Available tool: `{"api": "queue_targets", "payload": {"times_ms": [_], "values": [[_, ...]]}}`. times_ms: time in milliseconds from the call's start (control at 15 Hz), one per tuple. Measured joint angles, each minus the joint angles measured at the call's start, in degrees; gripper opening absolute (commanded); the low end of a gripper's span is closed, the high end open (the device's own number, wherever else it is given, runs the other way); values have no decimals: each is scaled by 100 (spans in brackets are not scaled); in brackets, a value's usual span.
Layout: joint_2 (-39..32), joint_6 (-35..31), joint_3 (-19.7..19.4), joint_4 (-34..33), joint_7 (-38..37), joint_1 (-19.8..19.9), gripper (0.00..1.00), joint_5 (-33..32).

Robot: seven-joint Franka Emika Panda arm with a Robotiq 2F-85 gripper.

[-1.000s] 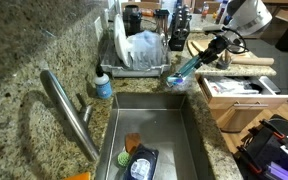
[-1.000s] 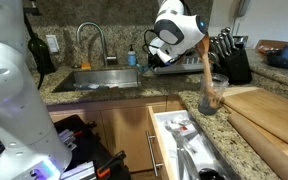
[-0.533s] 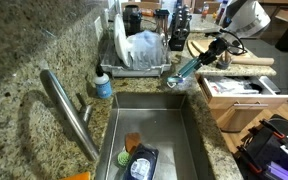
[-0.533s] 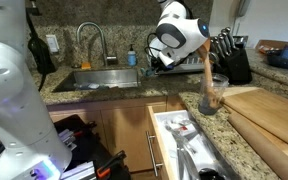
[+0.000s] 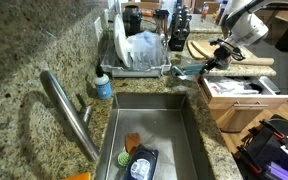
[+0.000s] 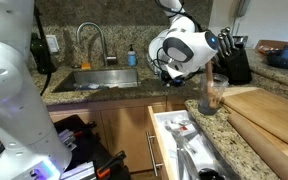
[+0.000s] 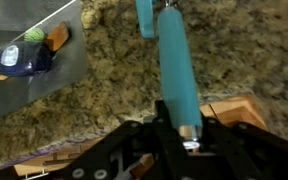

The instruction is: Put the can opener in the drawer then put it back on the counter top

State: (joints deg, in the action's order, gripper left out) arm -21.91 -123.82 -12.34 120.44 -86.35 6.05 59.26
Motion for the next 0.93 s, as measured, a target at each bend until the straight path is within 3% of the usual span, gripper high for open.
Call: {"api": "queue_targets", "payload": {"times_ms": [267,933], "values": [[-233,-403,19,-7,0,-27,4,-198],[-135,-404,506,-42,-3,-468,4,-799]]}}
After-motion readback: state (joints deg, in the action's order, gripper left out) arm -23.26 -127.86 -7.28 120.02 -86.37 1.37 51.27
